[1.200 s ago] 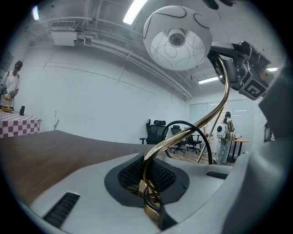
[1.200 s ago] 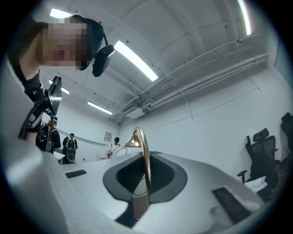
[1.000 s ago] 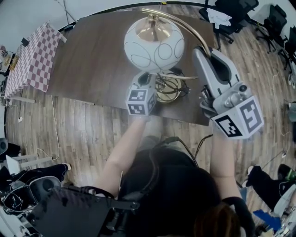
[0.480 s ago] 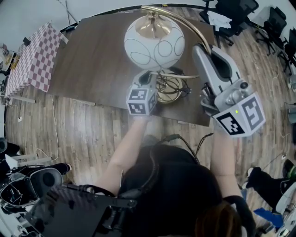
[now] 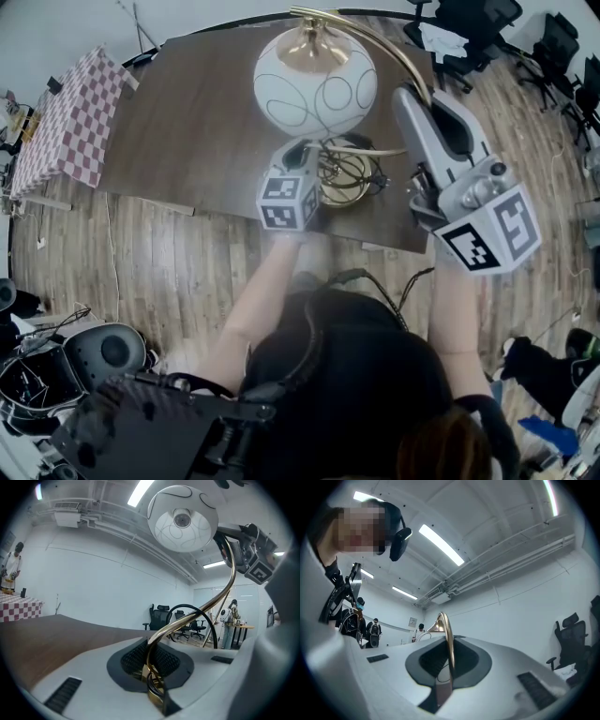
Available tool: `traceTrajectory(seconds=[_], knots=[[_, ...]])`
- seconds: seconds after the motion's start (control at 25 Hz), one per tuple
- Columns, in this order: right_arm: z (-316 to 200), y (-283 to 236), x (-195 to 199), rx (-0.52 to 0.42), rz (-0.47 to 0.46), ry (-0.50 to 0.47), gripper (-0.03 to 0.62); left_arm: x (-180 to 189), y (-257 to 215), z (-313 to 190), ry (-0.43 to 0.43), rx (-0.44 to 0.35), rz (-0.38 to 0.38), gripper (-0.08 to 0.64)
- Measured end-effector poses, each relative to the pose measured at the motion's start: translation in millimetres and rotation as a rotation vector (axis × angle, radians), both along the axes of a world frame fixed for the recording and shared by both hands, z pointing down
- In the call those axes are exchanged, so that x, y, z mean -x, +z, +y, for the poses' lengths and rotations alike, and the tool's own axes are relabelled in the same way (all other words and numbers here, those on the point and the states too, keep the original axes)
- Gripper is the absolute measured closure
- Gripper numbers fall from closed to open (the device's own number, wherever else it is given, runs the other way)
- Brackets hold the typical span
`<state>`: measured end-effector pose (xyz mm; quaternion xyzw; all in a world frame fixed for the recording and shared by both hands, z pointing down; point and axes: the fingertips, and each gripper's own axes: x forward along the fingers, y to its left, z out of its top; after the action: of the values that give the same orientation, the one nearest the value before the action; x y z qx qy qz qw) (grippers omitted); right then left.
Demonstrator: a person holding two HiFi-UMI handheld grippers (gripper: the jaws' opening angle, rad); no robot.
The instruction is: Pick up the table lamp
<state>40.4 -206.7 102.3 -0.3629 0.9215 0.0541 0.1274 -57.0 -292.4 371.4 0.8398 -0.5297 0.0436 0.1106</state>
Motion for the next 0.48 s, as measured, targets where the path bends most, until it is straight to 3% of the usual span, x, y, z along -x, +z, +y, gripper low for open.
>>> traceTrajectory(seconds=[0.48], knots=[[6.5,3.7,-1.5,0.008,0.008,0.011,0.575,-2.3,5.4,5.7,0.006,0.004,-0.004,0.545]])
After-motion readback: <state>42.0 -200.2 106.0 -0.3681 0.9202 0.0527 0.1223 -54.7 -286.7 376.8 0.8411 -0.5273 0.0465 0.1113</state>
